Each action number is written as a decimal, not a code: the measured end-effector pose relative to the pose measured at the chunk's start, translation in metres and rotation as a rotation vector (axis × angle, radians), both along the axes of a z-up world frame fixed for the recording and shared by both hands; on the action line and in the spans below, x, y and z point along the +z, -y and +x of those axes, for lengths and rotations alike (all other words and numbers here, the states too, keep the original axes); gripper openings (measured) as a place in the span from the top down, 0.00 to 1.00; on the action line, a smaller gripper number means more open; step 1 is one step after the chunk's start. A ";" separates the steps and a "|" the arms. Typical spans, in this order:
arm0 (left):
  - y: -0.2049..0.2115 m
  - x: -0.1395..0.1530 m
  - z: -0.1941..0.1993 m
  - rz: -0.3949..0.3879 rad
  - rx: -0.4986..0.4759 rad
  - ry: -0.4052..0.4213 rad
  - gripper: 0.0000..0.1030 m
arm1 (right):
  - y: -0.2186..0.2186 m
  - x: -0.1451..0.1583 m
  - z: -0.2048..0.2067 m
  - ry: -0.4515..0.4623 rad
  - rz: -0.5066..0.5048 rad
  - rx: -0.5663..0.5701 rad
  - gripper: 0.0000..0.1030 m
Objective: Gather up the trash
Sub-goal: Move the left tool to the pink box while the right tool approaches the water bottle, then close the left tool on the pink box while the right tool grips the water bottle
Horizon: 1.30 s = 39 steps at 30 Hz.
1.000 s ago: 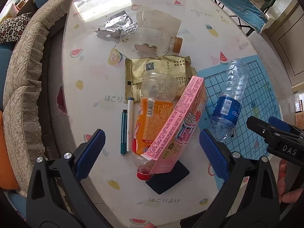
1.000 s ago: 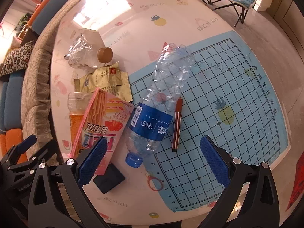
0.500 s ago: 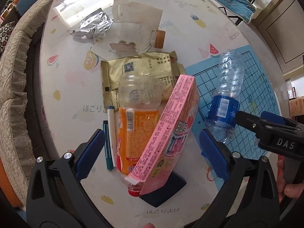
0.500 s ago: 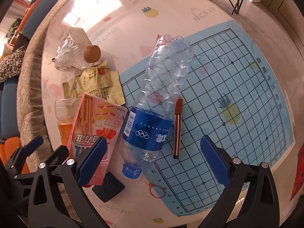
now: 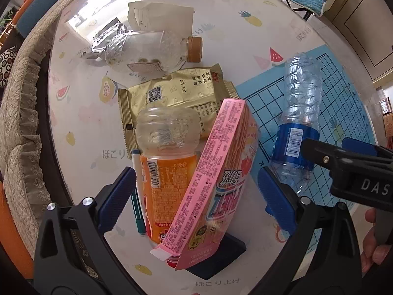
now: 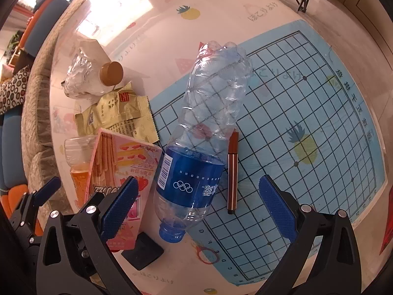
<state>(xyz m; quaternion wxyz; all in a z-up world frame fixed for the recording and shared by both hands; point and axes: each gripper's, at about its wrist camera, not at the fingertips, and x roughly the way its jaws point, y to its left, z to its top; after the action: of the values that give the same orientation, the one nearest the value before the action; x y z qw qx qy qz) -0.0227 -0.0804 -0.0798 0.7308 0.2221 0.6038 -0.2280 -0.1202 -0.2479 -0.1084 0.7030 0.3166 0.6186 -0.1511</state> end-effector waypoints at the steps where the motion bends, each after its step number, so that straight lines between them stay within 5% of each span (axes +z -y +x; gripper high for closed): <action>1: 0.001 0.000 0.000 -0.001 -0.002 0.001 0.06 | 0.000 -0.001 0.000 -0.001 0.001 -0.001 0.06; 20: 0.009 -0.021 -0.005 -0.015 -0.077 -0.011 0.08 | -0.013 -0.029 0.017 -0.054 -0.027 -0.015 0.06; 30: 0.012 -0.018 -0.015 0.037 -0.141 0.087 0.42 | -0.016 -0.047 0.025 -0.068 -0.036 -0.040 0.08; 32: 0.012 -0.017 -0.017 0.040 -0.150 0.098 0.48 | -0.018 -0.048 0.026 -0.053 -0.029 -0.030 0.15; 34: 0.013 -0.015 -0.019 0.026 -0.153 0.100 0.53 | -0.021 -0.048 0.030 -0.040 -0.006 -0.018 0.33; 39: 0.012 -0.006 -0.024 -0.003 -0.148 0.111 0.68 | -0.028 -0.047 0.038 -0.032 -0.004 0.002 0.34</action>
<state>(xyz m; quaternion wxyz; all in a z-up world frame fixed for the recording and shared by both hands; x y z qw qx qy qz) -0.0465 -0.0919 -0.0857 0.7446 0.2774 0.5442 -0.2693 -0.0819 -0.2203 -0.1553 0.6939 0.3121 0.6298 -0.1563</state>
